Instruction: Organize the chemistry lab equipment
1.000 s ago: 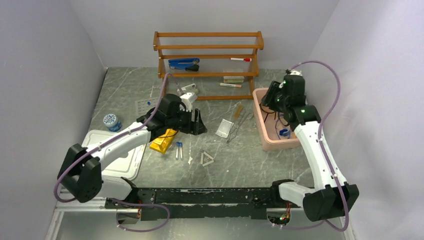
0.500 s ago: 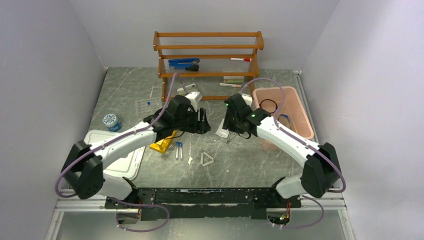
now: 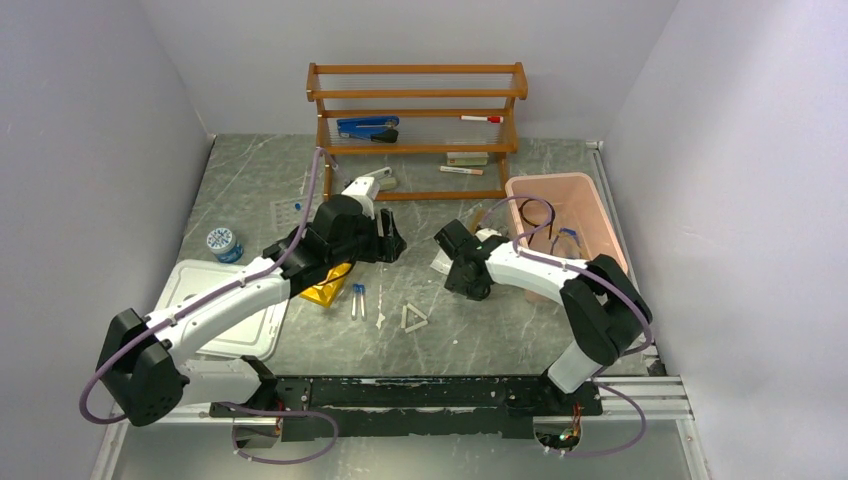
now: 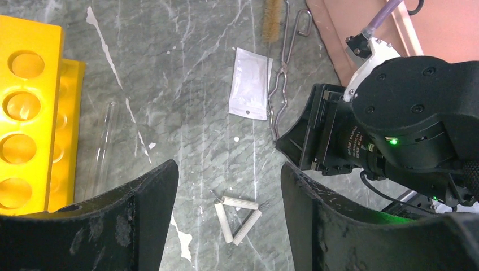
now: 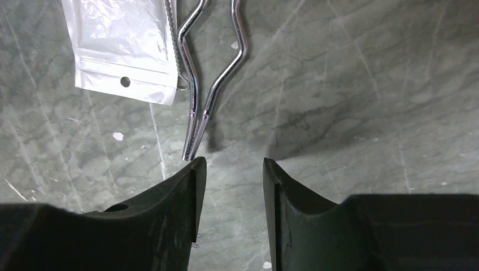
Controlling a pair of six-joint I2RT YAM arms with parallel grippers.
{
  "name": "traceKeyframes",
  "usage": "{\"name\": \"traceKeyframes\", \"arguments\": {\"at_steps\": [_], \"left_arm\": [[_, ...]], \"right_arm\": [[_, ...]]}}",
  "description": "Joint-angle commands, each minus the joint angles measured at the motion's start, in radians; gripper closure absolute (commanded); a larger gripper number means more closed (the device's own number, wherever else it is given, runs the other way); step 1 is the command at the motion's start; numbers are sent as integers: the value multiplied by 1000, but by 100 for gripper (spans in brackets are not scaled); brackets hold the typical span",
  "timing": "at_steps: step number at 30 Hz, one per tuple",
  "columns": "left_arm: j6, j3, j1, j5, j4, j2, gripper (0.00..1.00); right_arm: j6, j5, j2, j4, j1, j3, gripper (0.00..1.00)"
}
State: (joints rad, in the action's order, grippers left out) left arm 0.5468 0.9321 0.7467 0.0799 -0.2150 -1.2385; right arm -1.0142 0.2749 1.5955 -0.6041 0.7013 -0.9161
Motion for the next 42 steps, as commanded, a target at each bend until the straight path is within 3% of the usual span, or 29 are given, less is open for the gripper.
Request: {"name": "traceKeyframes", "arguments": {"at_steps": [1,7,12,22,31,42], "left_arm": [[-5,-16,-12,21,-3,15,29],[-23,-25,-22,29,-6,39,28],[-25,-42,-28,26,0,52,28],[-24,-54,-34,14,10,50,28],[-20,-62,-39,13,9,54,28],[-16,-70,-41,6,17,57,28]], "right_arm": [[-48,18,32,59,12,-27,55],[-55,33,64,48,16,-58,55],[50,-64,34,135,17,-64,51],[41,2,95,100,17,-125,45],[-32,106,154,-22,19,-175,61],[-29,50,146,-27,19,-115,71]]}}
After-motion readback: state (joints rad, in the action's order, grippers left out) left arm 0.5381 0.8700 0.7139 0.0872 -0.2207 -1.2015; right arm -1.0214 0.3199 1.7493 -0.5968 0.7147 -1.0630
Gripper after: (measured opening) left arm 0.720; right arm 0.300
